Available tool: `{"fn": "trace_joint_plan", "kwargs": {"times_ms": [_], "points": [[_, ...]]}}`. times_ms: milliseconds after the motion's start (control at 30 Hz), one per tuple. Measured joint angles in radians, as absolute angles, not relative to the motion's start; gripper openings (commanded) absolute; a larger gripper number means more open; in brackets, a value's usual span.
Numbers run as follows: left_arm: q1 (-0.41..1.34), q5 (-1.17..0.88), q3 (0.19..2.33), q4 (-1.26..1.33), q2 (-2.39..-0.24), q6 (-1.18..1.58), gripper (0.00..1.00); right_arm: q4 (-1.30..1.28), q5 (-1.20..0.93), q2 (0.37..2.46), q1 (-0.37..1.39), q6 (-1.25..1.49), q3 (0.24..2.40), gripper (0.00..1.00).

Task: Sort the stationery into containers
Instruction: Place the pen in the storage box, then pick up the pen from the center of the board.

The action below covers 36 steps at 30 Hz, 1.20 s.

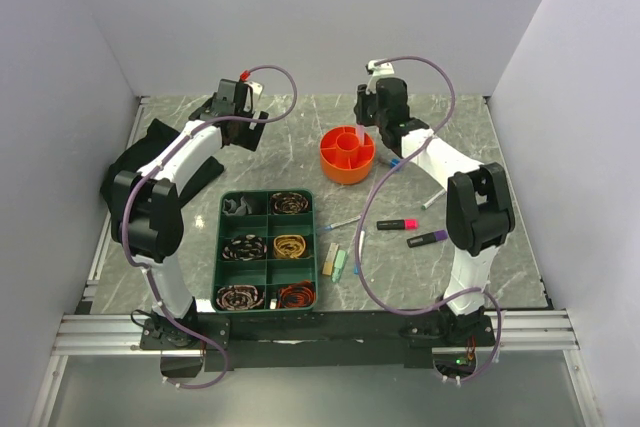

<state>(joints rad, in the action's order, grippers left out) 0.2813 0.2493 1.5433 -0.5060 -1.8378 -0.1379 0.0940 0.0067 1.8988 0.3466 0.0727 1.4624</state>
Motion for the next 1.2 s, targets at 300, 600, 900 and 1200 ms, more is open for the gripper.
{"fn": "trace_joint_plan", "kwargs": {"times_ms": [300,600,900,1200], "points": [[0.281,0.249,1.543,-0.499,-1.838,-0.13,0.99,-0.024,0.004,1.811,0.344,0.08,1.445,0.62],[0.281,0.253,1.52,-0.447,-1.814,-0.112,1.0,-0.336,-0.196,1.485,0.216,-0.043,1.362,0.64],[0.281,0.128,1.376,-0.393,-1.684,-0.169,0.99,-0.765,-0.446,1.515,0.048,-0.233,1.227,0.62],[0.307,-0.122,1.359,-0.413,-1.626,-0.228,0.99,-0.85,-0.409,1.412,0.074,-0.726,1.021,0.61]]}}
